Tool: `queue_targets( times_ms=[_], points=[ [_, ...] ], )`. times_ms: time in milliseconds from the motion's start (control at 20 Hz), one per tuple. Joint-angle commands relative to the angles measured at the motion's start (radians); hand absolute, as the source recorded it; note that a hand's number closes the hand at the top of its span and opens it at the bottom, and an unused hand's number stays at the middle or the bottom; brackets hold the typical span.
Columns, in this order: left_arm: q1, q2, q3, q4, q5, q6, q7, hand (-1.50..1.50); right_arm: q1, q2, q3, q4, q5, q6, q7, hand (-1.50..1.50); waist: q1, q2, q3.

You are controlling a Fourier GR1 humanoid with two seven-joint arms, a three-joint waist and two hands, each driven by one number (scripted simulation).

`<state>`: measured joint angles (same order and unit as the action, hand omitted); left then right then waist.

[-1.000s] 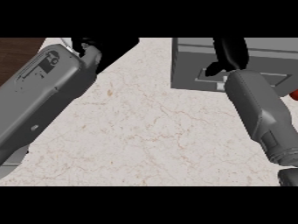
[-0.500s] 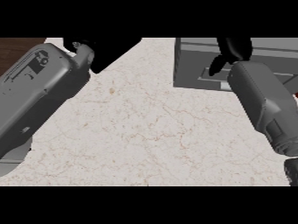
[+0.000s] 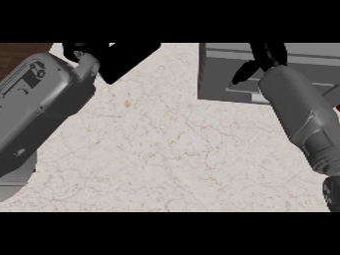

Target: Pick up the can, place it into the drawer and close the drawer

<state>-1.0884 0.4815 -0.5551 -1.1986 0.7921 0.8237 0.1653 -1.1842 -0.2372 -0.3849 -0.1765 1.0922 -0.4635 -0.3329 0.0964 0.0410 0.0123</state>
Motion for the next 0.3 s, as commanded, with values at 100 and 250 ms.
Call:
queue_targets(
  times_ms=[100, 250],
  points=[
    [0.036, 0.025, 0.01, -0.015, 0.0, -0.015, 0.007, -1.5, -0.064, 0.04, -0.195, -0.032, -0.217, 0.089, -0.088, -1.5, 0.009, -0.007, -0.007],
    [0.05, 0.015, 0.008, -0.032, -0.014, -0.007, -0.007, -1.5, -0.092, 0.038, -0.208, -0.022, -0.225, 0.102, -0.071, -1.5, 0.012, -0.005, -0.009]
  ],
)
